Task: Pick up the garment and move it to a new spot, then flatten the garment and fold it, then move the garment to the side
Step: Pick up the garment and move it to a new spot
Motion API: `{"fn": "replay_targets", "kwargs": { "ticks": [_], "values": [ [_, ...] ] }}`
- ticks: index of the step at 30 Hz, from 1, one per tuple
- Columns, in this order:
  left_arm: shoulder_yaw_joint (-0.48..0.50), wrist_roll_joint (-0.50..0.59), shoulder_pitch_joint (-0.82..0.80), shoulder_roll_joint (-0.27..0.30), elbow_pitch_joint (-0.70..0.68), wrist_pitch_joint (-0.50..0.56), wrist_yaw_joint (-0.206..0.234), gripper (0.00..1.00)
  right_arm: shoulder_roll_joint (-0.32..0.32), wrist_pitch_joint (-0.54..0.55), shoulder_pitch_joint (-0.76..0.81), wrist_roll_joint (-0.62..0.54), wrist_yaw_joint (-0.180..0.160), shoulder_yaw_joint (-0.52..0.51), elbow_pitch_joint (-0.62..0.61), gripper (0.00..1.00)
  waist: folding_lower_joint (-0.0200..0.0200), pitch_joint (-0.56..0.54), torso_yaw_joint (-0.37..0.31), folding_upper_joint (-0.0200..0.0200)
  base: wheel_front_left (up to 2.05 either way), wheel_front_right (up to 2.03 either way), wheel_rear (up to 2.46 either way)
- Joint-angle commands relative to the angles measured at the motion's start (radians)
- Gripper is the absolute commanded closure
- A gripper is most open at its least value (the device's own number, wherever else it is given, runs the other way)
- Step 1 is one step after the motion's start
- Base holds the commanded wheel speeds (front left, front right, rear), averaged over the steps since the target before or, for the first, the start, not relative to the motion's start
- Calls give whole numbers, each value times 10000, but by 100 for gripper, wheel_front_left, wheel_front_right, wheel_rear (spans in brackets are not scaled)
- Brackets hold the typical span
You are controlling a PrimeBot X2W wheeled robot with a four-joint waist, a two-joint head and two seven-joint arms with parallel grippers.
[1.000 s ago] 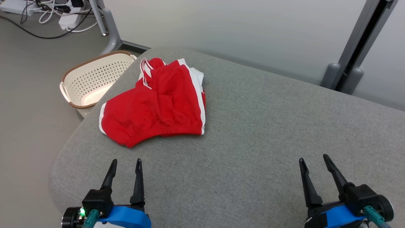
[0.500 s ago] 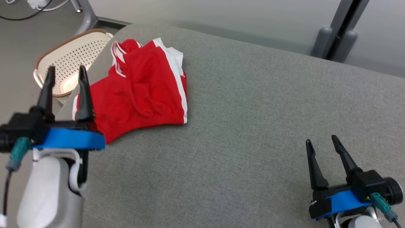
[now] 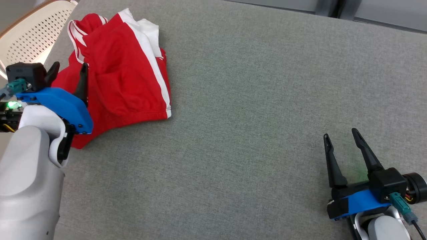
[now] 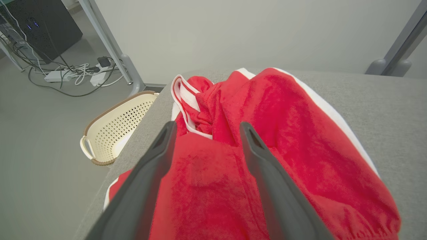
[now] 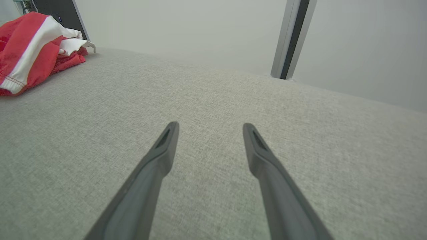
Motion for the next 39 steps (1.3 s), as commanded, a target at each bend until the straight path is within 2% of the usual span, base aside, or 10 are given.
{"fn": "replay_targets", "kwargs": {
  "ticks": [1, 7, 16, 17, 19, 20, 21, 22, 23, 39],
  "values": [
    [-126, -94, -253, 122, 203, 165, -9, 0, -42, -38, -2, -69, 1, -80, -59, 0, -2, 112, 4, 0, 0, 0, 0],
    [-935, -1142, -586, 342, 1051, 1306, -12, 0, -42, -38, -86, -247, 1, -188, -213, 0, -2, 554, -74, 0, 0, 0, 0],
    [-1961, -2397, -710, 555, 1337, 1656, -14, 0, -45, -15, -238, -410, 1, -241, -194, 0, -2, 1056, -115, 0, 0, 0, 0],
    [-2086, -2499, -702, 560, 1397, 1725, -15, 9, -45, -15, -241, -408, 1, -247, -185, 0, -2, 1072, -116, 0, 0, 0, 0],
    [-2234, -2694, -704, 599, 1519, 1813, -15, 59, -45, -15, -234, -395, 1, -270, -170, 0, -2, 1081, -109, 0, 0, 0, 0],
    [-2270, -2807, -701, 622, 1608, 1843, -15, 75, -47, -15, -232, -388, 1, -289, -149, 0, -2, 1071, -100, 0, 0, 0, 0],
    [-2270, -2807, -701, 622, 1608, 1843, -15, 75, -47, -15, -232, -388, 1, -289, -149, 0, -2, 1071, -100, 0, 0, 0, 0],
    [-2279, -2863, -725, 674, 1706, 1830, -15, 97, -49, -15, -245, -378, 1, -308, -132, 0, -2, 1059, -87, 0, 0, 0, 0],
    [-2302, -2880, -767, 739, 1766, 1728, -14, 100, -49, -15, -267, -361, 1, -303, -135, 0, -2, 1041, -73, 0, 0, 0, 0],
    [-2178, -3441, -1433, 1790, 868, 57, -14, 100, -38, -26, -137, 163, 1, -138, 63, 0, -2, -182, 55, 0, 0, 0, 0]
  ]
}}
